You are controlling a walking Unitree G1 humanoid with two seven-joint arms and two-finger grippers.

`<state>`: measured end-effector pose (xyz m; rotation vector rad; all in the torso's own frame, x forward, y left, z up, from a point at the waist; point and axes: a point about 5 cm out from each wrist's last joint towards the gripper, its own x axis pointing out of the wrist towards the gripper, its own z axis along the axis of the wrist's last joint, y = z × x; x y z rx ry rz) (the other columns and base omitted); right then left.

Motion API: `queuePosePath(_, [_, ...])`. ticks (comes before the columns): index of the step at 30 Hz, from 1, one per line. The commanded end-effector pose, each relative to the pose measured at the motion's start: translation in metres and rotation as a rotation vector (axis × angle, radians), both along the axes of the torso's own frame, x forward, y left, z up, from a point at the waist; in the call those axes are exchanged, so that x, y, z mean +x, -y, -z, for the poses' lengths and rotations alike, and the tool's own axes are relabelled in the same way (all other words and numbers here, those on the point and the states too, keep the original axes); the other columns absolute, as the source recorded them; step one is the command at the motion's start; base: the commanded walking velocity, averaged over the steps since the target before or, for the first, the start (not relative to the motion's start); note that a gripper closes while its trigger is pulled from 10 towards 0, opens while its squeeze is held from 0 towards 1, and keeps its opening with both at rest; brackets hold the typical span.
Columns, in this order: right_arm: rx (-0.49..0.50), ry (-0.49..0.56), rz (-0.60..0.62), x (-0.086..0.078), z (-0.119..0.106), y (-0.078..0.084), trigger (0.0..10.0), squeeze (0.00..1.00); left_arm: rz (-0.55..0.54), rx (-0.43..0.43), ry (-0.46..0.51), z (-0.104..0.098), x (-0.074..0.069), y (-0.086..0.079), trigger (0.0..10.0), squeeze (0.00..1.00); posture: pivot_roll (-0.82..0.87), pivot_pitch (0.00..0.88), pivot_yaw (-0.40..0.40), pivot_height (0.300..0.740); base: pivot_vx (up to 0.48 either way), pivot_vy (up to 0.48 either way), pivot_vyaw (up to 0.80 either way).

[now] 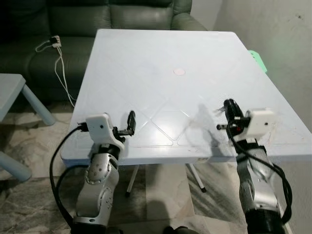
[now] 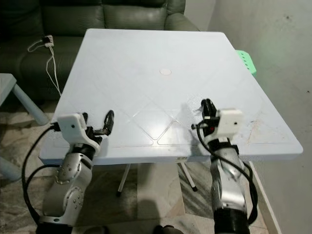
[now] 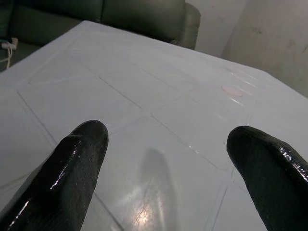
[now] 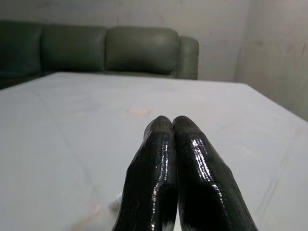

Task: Hang keys on a hook

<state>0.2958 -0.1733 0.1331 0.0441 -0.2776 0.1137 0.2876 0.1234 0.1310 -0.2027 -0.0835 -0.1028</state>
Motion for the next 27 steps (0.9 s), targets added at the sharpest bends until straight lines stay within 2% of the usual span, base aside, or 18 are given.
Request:
queuePosePath(1, [-0.012,0.008,0.019,-0.002,-0.005,0.002,10.0,0.00,0.022,0.003,-0.001,0.004,-0.003,0.004,10.0,0.00,0.02,0.073,-0.078,0.740,0.000,0.000,0.00])
queuePosePath(9, [-0.041,-0.030,0.049,-0.003,-0.004,0.007,10.0,0.00,-0.005,0.009,0.028,0.003,-0.003,-0.004,10.0,0.00,0.03,0.086,-0.084,0.740,0.000,0.000,0.00])
queuePosePath(15, [-0.037,-0.122,0.079,0.004,0.001,0.005,10.0,0.00,-0.057,0.035,0.058,0.002,0.001,-0.022,10.0,0.00,0.02,0.083,-0.077,0.740,0.000,0.000,0.00])
queuePosePath(21, [-0.028,-0.151,0.080,0.006,0.003,0.003,10.0,0.00,-0.086,0.039,0.064,0.000,0.005,-0.034,10.0,0.00,0.01,0.083,-0.060,0.740,0.000,0.000,-0.61])
queuePosePath(27, [-0.031,-0.169,0.080,0.007,0.004,0.002,10.0,0.00,-0.077,0.037,0.073,-0.004,0.005,-0.032,10.0,0.00,0.01,0.083,-0.055,0.740,0.000,-0.080,-0.78])
